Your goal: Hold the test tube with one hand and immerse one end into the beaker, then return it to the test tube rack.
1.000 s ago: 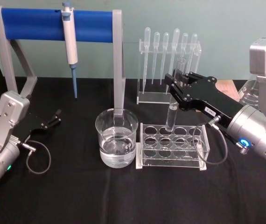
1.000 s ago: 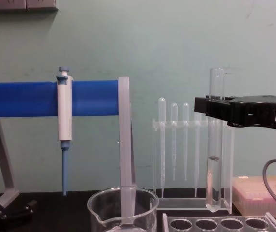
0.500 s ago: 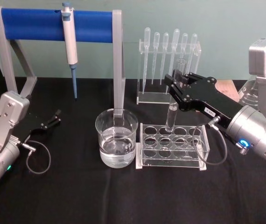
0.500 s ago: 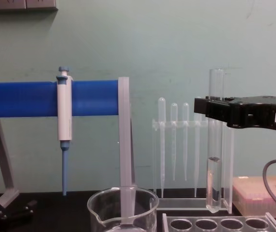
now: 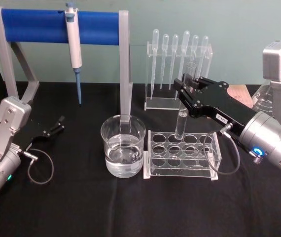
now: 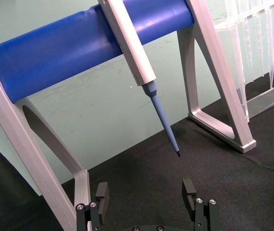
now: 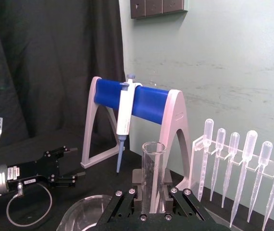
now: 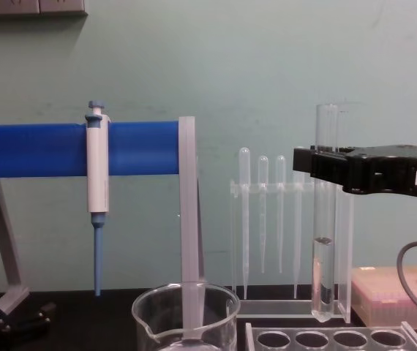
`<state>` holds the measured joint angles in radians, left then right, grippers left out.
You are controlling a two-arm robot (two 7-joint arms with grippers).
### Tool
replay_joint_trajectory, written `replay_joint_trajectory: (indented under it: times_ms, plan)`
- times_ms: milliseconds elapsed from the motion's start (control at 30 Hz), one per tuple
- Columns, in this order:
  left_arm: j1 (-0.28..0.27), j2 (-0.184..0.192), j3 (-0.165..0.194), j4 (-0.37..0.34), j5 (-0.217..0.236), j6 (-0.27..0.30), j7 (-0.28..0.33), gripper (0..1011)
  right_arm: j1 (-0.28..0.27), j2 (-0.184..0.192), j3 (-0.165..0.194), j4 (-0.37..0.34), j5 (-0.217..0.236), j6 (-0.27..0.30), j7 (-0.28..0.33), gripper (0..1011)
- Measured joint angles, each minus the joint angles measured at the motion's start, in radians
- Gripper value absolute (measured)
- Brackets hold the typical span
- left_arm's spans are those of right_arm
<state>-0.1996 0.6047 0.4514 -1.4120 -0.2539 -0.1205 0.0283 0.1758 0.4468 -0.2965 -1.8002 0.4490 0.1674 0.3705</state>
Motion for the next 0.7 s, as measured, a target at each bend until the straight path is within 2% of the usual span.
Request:
replay_joint_trajectory:
  times_ms: [700]
  plan:
    - [0.000, 0.000, 0.000, 0.000, 0.000, 0.000, 0.000, 1000, 0.000, 0.000, 0.000, 0.000, 0.000, 0.000, 0.000, 226]
